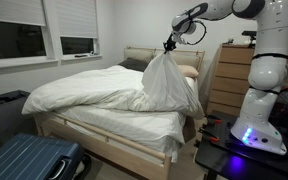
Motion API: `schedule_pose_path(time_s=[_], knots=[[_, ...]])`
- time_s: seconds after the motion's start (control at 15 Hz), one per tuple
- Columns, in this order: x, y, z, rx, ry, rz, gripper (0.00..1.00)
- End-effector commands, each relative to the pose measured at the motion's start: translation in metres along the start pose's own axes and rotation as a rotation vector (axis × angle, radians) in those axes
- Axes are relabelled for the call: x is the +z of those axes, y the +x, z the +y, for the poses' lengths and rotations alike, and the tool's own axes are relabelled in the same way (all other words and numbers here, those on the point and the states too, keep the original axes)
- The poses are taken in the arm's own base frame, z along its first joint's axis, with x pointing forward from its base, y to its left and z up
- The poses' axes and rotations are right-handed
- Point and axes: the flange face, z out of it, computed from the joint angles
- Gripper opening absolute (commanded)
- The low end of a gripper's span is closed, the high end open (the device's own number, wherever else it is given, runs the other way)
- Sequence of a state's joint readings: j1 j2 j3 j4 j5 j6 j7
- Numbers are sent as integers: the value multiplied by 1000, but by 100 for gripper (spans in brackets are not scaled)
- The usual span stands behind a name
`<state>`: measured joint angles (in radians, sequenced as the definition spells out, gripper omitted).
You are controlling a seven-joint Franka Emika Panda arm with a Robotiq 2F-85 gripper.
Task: Spread the bed fully
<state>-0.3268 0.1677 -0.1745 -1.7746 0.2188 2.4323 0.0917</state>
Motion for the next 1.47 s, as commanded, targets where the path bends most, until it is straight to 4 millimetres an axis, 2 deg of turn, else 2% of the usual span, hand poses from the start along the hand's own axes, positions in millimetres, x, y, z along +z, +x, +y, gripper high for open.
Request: schedule_pose_path(time_s=[0.0,0.6,0.93,1.4], knots=[[-42,-33,-33,-11,59,-55,1],[-76,-97,-82,-90,107,-273,1],[-87,-135,-108,-129,115,-355,1],[-99,-209,-141,-206,111,-477,1]])
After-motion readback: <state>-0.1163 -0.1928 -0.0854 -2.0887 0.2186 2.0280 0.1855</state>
